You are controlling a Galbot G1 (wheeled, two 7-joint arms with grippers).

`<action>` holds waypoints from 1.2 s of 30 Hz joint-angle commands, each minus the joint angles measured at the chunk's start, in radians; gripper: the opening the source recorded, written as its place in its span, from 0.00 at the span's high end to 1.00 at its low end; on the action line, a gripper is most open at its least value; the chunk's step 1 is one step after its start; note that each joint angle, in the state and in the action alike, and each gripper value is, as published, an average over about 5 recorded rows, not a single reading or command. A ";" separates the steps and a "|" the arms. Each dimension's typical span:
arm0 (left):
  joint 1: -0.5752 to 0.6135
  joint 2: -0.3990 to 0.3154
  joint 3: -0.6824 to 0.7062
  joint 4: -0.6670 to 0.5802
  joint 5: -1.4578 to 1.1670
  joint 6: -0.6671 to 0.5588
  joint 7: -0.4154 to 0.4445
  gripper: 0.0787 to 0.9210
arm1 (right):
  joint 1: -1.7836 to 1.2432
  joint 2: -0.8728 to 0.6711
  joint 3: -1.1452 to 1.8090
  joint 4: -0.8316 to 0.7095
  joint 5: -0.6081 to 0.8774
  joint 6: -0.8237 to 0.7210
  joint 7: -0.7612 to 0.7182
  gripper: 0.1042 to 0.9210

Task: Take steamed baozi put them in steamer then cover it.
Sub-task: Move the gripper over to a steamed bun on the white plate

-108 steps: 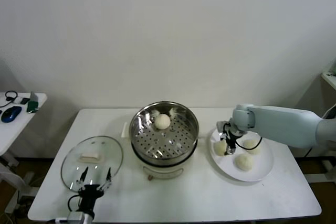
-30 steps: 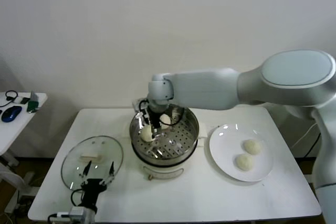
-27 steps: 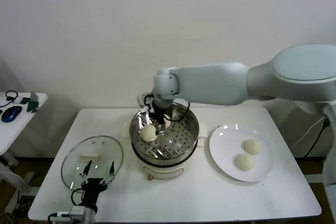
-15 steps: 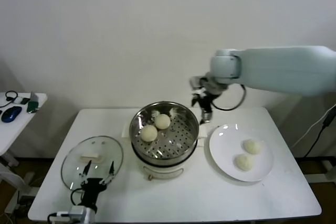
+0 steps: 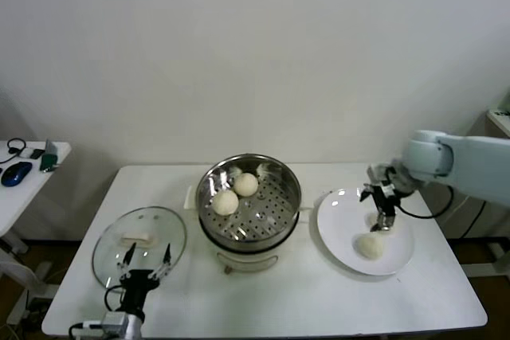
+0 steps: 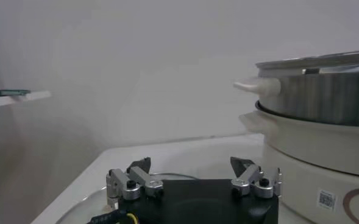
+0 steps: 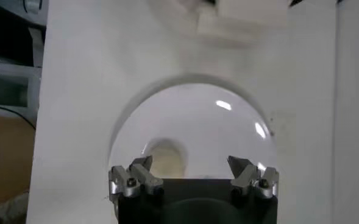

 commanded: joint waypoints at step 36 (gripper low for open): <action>0.004 -0.009 -0.002 0.003 0.010 -0.001 0.000 0.12 | -0.356 0.056 0.250 -0.208 -0.140 0.005 -0.001 0.23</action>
